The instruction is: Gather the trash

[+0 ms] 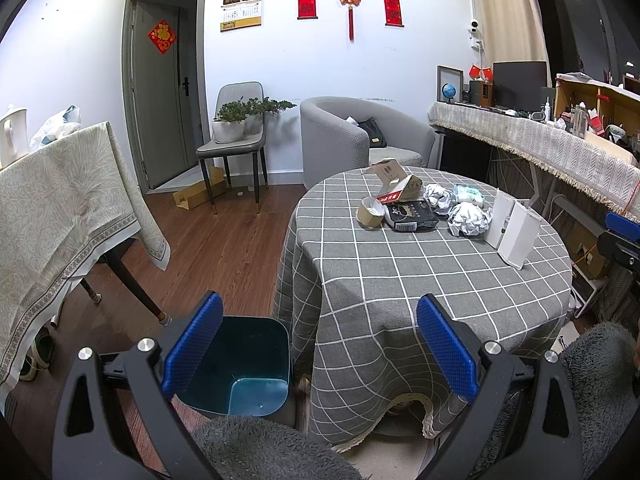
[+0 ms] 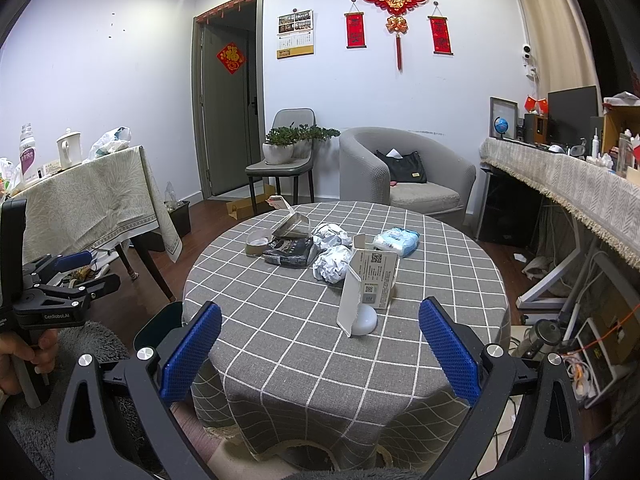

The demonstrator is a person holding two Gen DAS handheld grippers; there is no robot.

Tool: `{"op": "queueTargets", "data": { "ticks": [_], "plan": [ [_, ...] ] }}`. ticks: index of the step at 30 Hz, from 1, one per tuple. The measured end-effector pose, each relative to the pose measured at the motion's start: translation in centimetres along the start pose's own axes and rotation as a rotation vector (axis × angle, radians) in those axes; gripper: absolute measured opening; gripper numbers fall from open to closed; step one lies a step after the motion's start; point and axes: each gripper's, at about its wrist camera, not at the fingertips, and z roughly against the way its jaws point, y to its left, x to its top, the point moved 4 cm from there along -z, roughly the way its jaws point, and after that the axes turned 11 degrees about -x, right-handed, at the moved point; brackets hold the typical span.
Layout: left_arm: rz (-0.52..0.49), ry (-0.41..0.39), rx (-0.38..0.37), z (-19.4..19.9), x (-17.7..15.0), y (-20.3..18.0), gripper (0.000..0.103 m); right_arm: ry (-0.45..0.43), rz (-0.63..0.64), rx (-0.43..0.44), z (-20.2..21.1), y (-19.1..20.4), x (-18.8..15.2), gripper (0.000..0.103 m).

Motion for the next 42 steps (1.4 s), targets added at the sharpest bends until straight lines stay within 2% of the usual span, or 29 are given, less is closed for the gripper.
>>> {"op": "queueTargets", "data": {
  "ticks": [36,42],
  "plan": [
    [0.002,-0.001,0.006,-0.4,-0.75,-0.38,0.099,0.011,0.007,-0.01,-0.27,-0.28,-0.19,0.1],
    [0.003,-0.019,-0.04,0.21,-0.09,-0.47,0.099,0.023,0.053,-0.026,-0.37,0.56,-0.06,0.1]
  ]
}}
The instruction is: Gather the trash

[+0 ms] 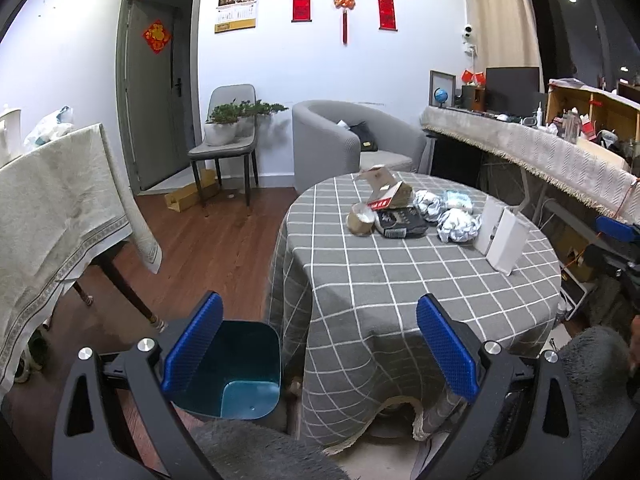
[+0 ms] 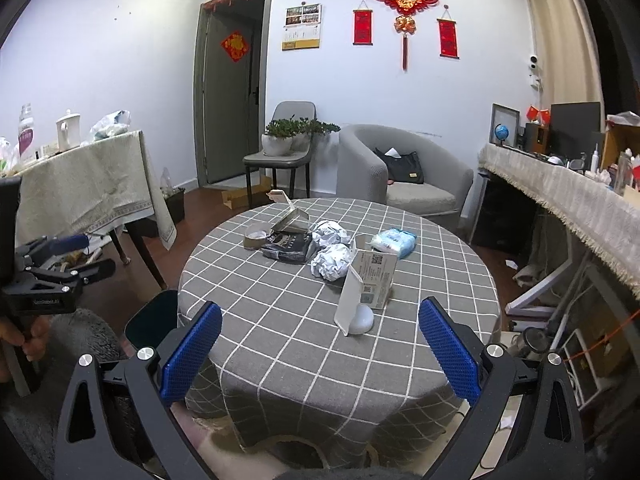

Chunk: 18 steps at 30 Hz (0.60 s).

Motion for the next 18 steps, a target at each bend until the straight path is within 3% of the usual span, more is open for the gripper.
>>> {"op": "queueTargets", "data": {
  "ticks": [6,8,14,18],
  "plan": [
    [0.002,0.024,0.017,-0.7,0.5,0.2,0.097,0.015,-0.03,0.016,-0.7,-0.2,0.8,0.097],
    [0.014,0.034,0.019,-1.0,0.7,0.5,0.09,0.02,-0.033,0.017,-1.1,-0.2,1.0,0.095],
    [0.051,0.052,-0.014,-2.0,2.0,0.9,0.085,0.048,-0.076,0.024,-3.8,-1.0,1.7,0.094],
    [0.041,0.061,-0.029,-3.0,3.0,0.7,0.083,0.074,-0.08,0.021,-6.0,-1.4,2.0,0.085]
  ]
}}
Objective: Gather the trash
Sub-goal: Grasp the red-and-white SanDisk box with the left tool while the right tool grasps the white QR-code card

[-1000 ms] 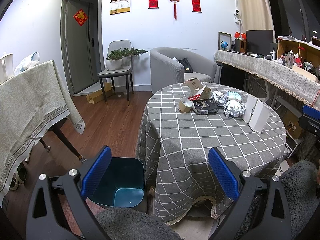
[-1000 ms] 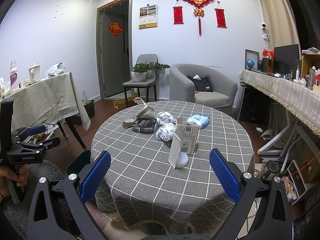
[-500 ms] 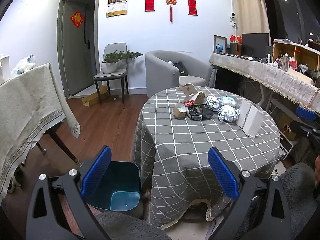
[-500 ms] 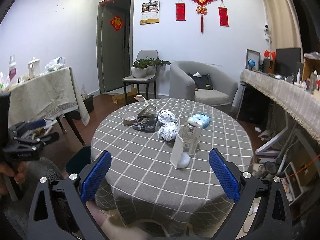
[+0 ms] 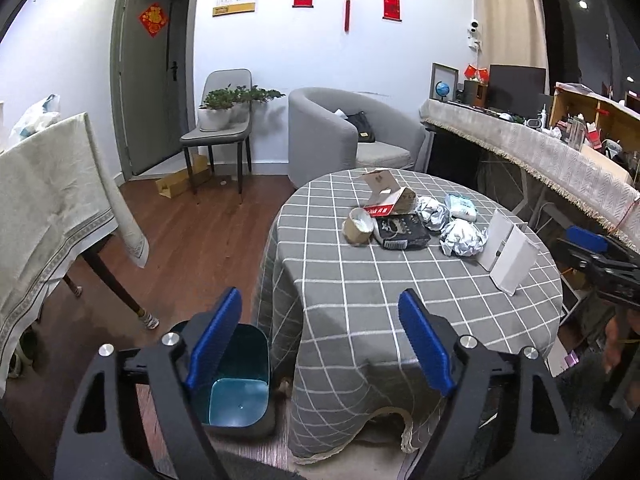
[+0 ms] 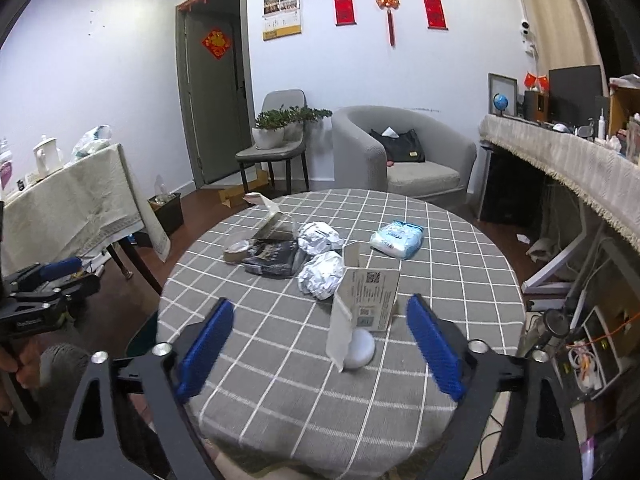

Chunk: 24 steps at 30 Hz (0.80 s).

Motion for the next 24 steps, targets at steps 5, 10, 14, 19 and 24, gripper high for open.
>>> {"op": "queueTargets", "data": {
  "ticks": [5,10,14,19,24],
  "plan": [
    [0.003,0.006,-0.013,-1.4,1.8,0.3,0.076,0.035,-0.009,-0.001,-2.9,-0.5,0.4,0.079],
    [-0.011,0.017,-0.028,-3.0,3.3,0.2,0.069,0.063,-0.048,-0.017,-5.3,-1.4,0.4,0.072],
    [-0.025,0.027,-0.045,-4.5,4.5,-0.2,0.068,0.089,-0.069,-0.01,-7.3,-1.6,0.1,0.062],
    [-0.054,0.047,-0.057,-7.0,5.7,-1.3,0.064,0.118,-0.101,-0.001,-8.6,-2.2,-0.3,0.052],
    [-0.092,0.079,-0.072,-9.8,6.6,-2.8,0.055,0.121,-0.126,0.015,-8.7,-2.5,-0.1,0.046]
  ]
}}
